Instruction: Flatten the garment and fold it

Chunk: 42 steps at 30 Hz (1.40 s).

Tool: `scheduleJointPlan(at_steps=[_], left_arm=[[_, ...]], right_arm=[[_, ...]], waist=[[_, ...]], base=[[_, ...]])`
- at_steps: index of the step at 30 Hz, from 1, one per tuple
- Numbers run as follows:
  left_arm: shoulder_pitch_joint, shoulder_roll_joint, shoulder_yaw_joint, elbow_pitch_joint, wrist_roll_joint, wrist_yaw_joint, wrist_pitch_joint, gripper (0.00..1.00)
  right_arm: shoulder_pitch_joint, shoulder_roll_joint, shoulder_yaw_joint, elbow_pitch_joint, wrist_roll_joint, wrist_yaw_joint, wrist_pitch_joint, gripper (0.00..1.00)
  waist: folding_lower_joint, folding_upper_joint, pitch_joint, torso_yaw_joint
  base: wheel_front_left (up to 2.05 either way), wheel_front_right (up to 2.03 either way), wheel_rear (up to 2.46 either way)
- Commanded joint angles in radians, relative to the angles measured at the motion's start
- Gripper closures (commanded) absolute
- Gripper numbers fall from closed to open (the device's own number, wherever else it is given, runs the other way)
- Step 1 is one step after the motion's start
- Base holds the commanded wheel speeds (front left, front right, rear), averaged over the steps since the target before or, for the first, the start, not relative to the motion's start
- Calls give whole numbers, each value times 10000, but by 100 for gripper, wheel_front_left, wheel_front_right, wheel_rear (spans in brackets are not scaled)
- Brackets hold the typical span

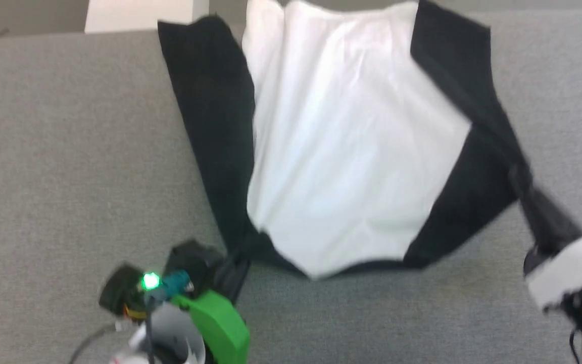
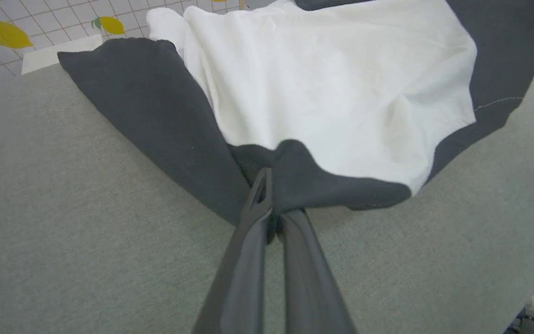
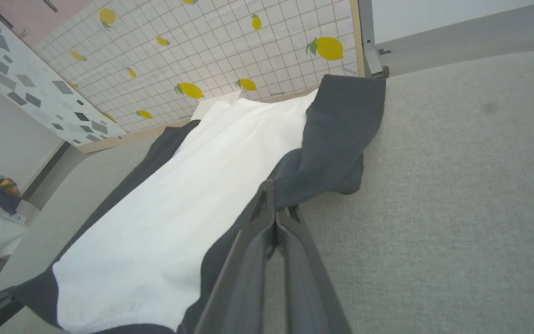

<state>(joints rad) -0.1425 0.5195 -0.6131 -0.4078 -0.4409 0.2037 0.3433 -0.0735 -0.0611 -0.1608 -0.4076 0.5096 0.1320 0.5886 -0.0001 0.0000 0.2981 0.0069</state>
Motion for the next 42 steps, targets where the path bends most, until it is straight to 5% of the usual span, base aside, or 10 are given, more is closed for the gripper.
scheduleJointPlan(at_steps=[1, 16, 31, 33, 34, 36, 37, 38, 39, 42], left_arm=[[311, 129, -95, 71, -238, -40, 140, 100], [2145, 788, -876, 174, -1699, -380, 1423, 100], [1617, -76, -1306, 2770, -1751, -1153, 569, 100], [1430, -278, -1330, 3267, -1730, -1228, 421, 59], [1337, -375, -1375, 3537, -1734, -1299, 393, 24], [1186, -575, -1385, 3952, -1772, -1383, 258, 0], [1137, -654, -1383, 4096, -1786, -1416, 174, 0], [1094, -741, -1357, 4238, -1789, -1423, 39, 0], [1080, -809, -1309, 4304, -1794, -1393, -101, 0], [1321, -990, -917, 4173, -2073, -1136, -641, 0]], right_arm=[[382, 44, -42, -59, -1, -13, 176, 100], [3661, 89, -203, -347, -519, -13, 2543, 100], [3310, 105, 381, 1458, -1129, -13, 1030, 100], [3149, 106, 452, 1888, -1138, -13, 773, 100], [3073, 106, 474, 2134, -1124, -13, 634, 93], [2978, 106, 505, 2533, -1137, -13, 413, 64], [2948, 106, 516, 2676, -1137, -13, 340, 59], [2920, 107, 514, 2815, -1137, -13, 257, 21], [2911, 107, 512, 2876, -1132, -13, 209, 6], [2989, 107, 391, 2686, -963, -13, 154, 0]], waist=[[1, 0, -537, -50], [1, 0, -1272, -337], [1, 0, -1189, -229], [1, 0, -1231, -172], [1, 0, -1259, -142], [1, 0, -1309, -77], [1, 0, -1327, -57], [1, 0, -1349, -31], [1, 0, -1366, -13], [1, 0, -1438, 37]], base=[[0, 0, 0], [0, 0, 0], [0, 0, 0], [0, 0, 0], [0, 0, 0], [0, 0, 0], [0, 0, 0], [0, 0, 0], [0, 0, 0], [0, 0, 0]])
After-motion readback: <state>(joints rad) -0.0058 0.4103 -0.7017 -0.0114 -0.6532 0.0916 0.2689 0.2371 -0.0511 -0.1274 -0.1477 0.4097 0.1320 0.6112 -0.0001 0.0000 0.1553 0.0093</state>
